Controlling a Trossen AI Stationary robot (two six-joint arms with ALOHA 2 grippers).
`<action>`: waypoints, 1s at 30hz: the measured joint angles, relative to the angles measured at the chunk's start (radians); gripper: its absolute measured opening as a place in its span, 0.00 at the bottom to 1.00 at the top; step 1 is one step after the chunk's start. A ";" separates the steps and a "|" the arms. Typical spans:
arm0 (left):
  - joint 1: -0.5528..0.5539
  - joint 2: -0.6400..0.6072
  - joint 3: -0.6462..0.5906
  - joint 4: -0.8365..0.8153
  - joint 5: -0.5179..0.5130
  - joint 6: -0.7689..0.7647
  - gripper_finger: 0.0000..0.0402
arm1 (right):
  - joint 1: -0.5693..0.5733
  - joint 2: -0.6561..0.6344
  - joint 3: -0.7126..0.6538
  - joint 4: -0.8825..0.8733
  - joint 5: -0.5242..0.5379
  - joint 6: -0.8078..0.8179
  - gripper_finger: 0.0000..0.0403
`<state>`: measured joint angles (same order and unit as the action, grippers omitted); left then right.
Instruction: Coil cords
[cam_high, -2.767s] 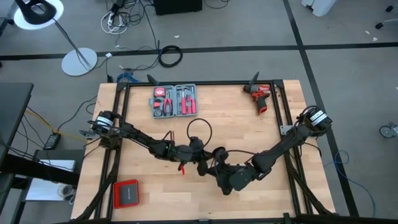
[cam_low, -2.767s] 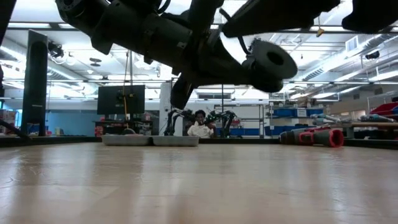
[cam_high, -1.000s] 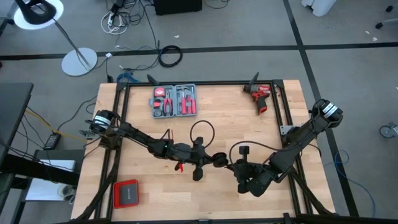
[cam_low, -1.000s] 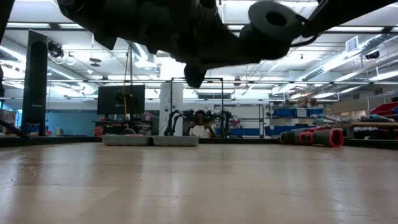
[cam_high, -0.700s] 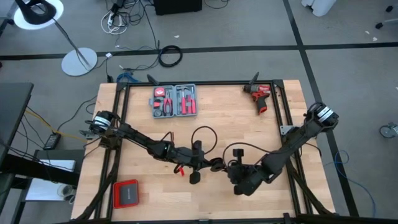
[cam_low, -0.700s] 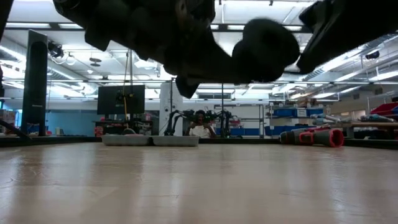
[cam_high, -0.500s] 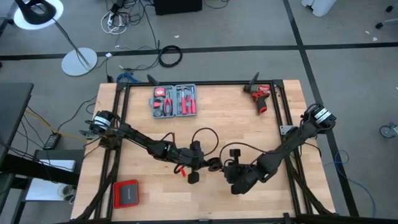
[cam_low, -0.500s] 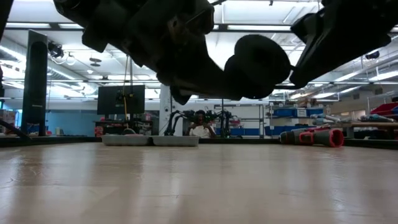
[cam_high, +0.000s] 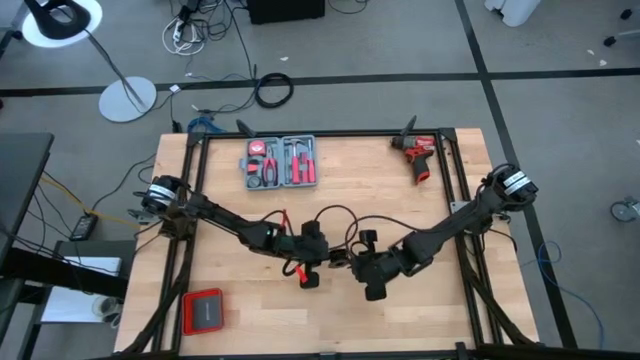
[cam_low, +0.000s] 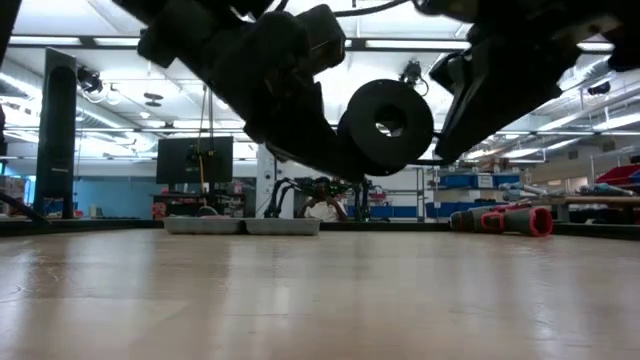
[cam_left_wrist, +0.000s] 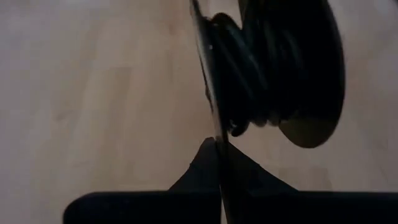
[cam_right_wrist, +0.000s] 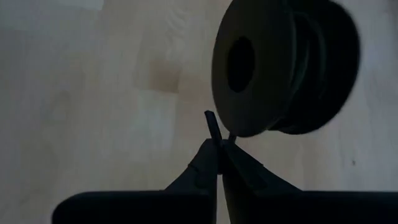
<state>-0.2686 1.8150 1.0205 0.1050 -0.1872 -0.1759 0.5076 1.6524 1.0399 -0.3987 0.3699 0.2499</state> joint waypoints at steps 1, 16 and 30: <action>0.006 -0.007 0.005 -0.018 -0.007 0.011 0.00 | -0.008 -0.002 0.000 0.001 -0.001 -0.009 0.02; 0.098 -0.126 0.055 -0.218 0.015 0.132 0.00 | -0.119 -0.066 0.003 -0.001 -0.055 -0.109 0.02; 0.099 -0.125 0.057 -0.272 0.045 0.219 0.00 | -0.139 -0.041 0.003 0.027 -0.120 -0.113 0.03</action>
<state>-0.1699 1.6903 1.0771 -0.1672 -0.1426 0.0435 0.3683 1.6111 1.0428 -0.3716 0.2495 0.1371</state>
